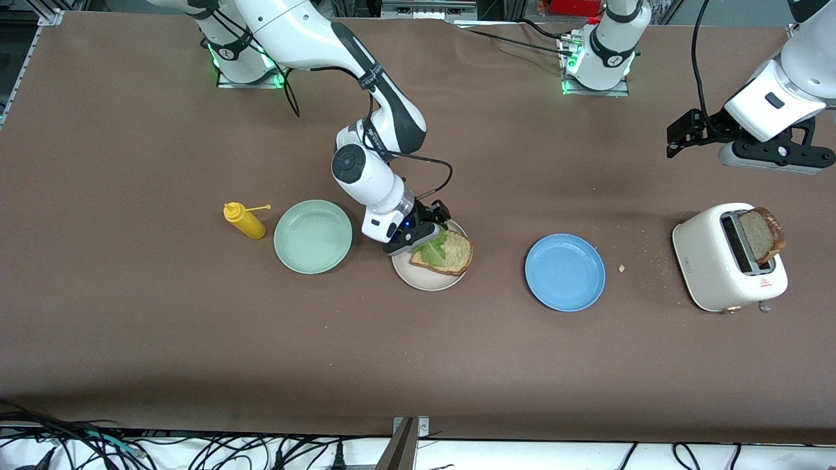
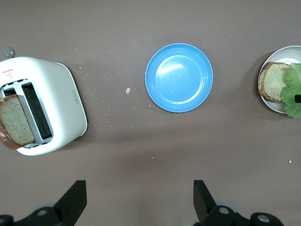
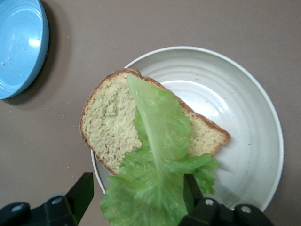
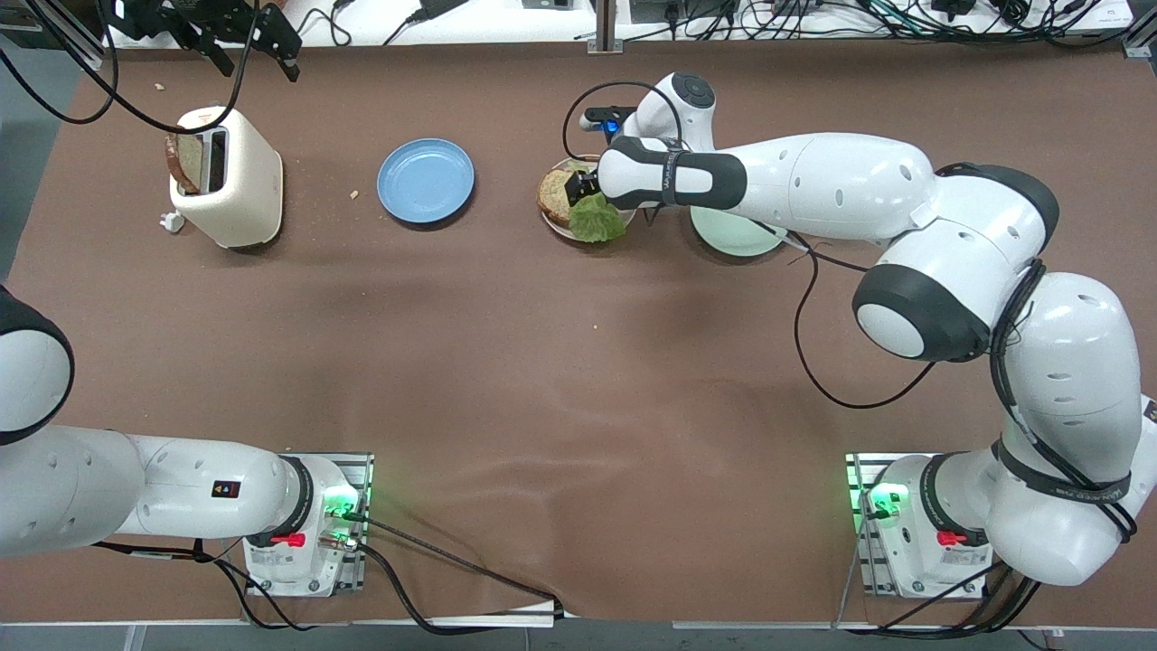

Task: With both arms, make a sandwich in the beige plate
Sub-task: 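Lower the lettuce onto the bread and open the right gripper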

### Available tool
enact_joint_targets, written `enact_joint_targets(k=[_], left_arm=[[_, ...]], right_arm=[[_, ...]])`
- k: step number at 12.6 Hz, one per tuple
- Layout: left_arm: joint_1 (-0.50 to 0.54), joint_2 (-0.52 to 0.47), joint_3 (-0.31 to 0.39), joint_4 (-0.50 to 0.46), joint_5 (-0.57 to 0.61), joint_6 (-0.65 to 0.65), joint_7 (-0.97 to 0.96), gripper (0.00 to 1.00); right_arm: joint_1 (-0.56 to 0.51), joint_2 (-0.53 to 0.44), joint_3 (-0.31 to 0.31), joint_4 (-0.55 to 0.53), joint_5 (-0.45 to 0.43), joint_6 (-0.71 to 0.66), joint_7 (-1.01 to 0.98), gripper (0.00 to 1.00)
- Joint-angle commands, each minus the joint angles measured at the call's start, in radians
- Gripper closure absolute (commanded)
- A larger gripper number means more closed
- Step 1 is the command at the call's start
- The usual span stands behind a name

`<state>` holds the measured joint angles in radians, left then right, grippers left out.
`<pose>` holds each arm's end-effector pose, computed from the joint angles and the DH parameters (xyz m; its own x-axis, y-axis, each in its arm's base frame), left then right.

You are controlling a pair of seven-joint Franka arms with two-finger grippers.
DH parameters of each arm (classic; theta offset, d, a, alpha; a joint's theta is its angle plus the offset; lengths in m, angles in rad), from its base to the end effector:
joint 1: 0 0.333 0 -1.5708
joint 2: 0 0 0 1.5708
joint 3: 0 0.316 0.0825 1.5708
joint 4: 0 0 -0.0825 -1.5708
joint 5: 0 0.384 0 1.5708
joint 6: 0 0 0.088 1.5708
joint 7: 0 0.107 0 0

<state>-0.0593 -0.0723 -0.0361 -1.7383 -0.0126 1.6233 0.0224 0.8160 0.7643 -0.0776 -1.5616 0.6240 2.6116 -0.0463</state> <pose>0.5303 -0.0527 0.5891 0.9923 -0.1166 -0.0425 -0.1162 -0.9932 0.0109 0.5394 0.4868 0.2220 0.9411 0.2660 0.2090 0.3281 -0.8680 -0.3727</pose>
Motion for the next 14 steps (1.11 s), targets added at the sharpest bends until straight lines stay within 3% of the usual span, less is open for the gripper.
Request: enact_joint_targets(k=[1, 2, 3, 11, 14], left_arm=[[0.004, 0.008, 0.001, 0.020, -0.007, -0.008, 0.008, 0.00], [0.004, 0.008, 0.001, 0.020, -0.007, -0.008, 0.010, 0.00], [0.004, 0.008, 0.001, 0.020, -0.007, -0.008, 0.010, 0.00], [0.004, 0.008, 0.001, 0.020, -0.007, -0.008, 0.008, 0.00], [0.004, 0.008, 0.001, 0.020, -0.007, -0.008, 0.010, 0.00]], right_arm=[[0.005, 0.023, 0.002, 0.031, 0.013, 0.019, -0.010, 0.11], [0.002, 0.018, 0.001, 0.031, 0.013, 0.019, -0.012, 0.02], [-0.003, 0.015, 0.001, 0.031, 0.011, 0.019, -0.013, 0.01], [-0.027, -0.039, 0.001, -0.018, 0.008, 0.002, -0.015, 0.00], [-0.070, -0.101, 0.001, -0.046, 0.005, -0.118, -0.010, 0.00]])
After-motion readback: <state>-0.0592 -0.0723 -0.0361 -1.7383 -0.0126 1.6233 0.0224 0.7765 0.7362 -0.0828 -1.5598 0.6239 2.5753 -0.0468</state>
